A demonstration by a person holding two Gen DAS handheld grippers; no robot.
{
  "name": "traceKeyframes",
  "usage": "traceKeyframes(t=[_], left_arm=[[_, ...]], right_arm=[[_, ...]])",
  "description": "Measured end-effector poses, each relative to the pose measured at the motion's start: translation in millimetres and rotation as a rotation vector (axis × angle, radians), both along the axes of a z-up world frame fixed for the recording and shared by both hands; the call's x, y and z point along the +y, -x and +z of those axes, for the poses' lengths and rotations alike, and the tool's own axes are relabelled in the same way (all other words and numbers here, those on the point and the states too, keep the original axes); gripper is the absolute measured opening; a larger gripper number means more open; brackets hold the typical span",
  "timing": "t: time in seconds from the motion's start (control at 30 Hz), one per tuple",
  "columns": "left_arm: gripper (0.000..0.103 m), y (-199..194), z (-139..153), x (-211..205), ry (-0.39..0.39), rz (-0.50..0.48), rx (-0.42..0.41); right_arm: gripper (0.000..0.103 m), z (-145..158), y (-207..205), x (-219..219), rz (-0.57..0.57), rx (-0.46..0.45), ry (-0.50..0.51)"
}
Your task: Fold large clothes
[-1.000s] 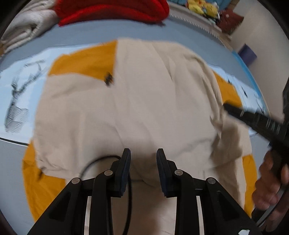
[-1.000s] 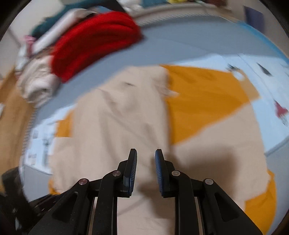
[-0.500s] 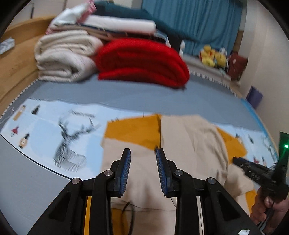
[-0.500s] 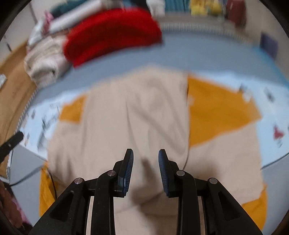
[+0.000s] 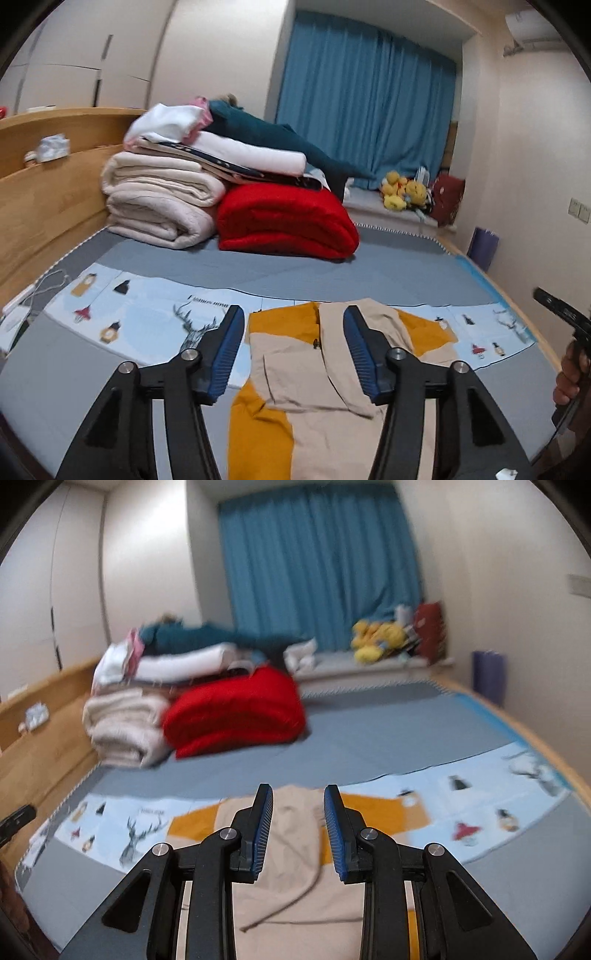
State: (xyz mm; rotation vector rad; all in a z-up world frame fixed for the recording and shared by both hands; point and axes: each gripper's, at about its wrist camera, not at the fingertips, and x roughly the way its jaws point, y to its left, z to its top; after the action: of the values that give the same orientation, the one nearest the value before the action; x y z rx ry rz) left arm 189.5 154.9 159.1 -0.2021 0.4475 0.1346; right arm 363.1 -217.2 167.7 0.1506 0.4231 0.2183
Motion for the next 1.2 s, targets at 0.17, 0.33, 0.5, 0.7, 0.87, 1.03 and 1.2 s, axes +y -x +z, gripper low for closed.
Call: traceKeyframes(t=[0.17,0.33,0.5,0.7,0.87,1.03,1.2], left_arm=[[0.053,72,-8,-7,-0.067,-0.022,0.023],[0.016,120,-59,-2,-0.119,-0.017,0.119],[0.007,140,-109,18,0.027,0.019,0.217],[0.007,125,-125,26,0.123,0.038,0.268],[0.007,122,-131,28,0.175,0.041,0.280],[0.007,125,-150,30,0.225,0.045,0.331],[0.007,118,-177,26,0.227,0.021,0.451]], right_arm=[[0.030,2,95,-67,-0.064,-0.021,0.050],[0.030,-46,148,-124,-0.120,0.081,0.067],[0.021,-110,168,-162,-0.186,0.246,0.064],[0.021,-134,154,-178,-0.206,0.336,0.067],[0.021,-145,145,-177,-0.195,0.395,0.062],[0.021,-160,142,-172,-0.191,0.449,0.032],[0.021,-189,138,-170,-0.177,0.534,0.090]])
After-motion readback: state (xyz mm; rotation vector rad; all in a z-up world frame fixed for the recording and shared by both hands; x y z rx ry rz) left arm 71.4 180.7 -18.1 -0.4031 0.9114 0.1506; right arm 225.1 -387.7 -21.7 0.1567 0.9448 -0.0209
